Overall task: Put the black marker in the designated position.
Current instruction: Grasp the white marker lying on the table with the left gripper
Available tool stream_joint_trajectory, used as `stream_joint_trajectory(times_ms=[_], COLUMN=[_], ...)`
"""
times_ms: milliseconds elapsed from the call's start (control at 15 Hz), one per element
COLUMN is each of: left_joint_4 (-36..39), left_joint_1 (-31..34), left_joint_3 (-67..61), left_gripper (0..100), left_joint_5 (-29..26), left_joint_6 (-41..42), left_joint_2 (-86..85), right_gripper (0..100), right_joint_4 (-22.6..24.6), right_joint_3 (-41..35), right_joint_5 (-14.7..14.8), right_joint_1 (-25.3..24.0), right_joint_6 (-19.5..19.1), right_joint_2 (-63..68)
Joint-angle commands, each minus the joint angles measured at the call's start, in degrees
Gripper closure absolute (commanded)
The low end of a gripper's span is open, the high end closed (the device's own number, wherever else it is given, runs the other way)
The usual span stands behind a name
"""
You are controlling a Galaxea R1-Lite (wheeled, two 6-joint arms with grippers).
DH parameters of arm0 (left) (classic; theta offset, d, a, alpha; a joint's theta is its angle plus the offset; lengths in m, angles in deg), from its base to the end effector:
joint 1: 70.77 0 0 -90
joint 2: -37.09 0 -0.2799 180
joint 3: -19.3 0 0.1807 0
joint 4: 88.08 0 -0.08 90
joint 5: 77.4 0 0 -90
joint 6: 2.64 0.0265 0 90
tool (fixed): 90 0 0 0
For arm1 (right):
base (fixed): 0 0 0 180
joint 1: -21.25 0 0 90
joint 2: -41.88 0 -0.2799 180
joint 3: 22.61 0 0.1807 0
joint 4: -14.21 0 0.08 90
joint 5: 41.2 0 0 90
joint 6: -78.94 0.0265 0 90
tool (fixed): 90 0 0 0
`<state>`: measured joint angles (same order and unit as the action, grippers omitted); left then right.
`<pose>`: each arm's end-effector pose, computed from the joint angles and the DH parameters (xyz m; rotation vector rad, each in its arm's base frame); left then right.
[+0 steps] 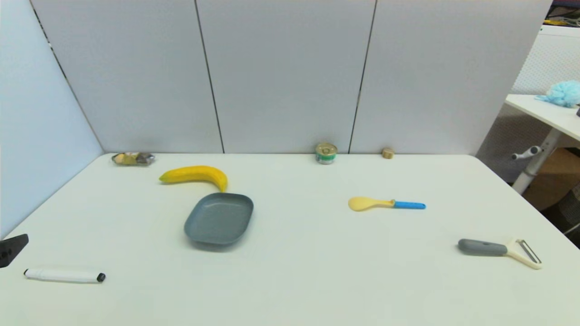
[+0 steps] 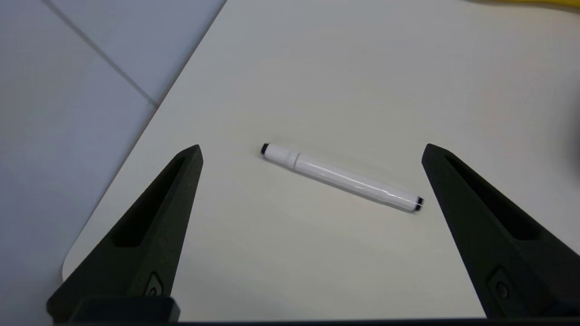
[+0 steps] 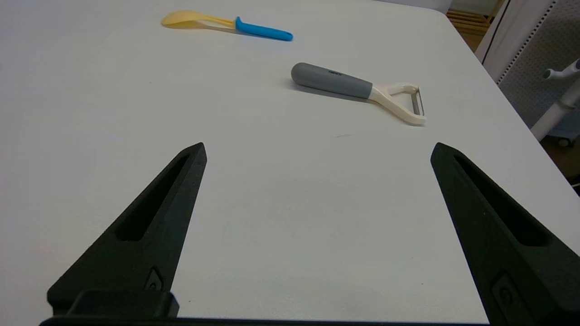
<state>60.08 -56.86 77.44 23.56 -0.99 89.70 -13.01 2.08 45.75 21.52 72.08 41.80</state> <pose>0.1006 0.0301 0.1928 0.0159 0.4687 0.4197 -0.0095 0.0015 0.0708 -0.1184 0.0398 0.0510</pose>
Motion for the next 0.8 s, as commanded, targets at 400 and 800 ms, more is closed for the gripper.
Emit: stream_joint_trajectory(times_ms=[400,800], left_joint_4=[3.4,5.3], left_joint_1=[-4.7,-9.2], left_joint_3=[-1.5,-0.9], left_gripper=[0,0], left_joint_5=[10.9,25.5], left_joint_6=[-22.7,-32.7], left_joint_2=[13.7,22.6], right_gripper=[0,0], right_joint_4=[0.0,0.0], right_joint_3=[0.0,0.0], right_joint_5=[0.0,0.0], right_joint_1=[0.0,0.0], right_joint_6=[-0.1,-0.1], right_joint_2=[-0.1,0.1])
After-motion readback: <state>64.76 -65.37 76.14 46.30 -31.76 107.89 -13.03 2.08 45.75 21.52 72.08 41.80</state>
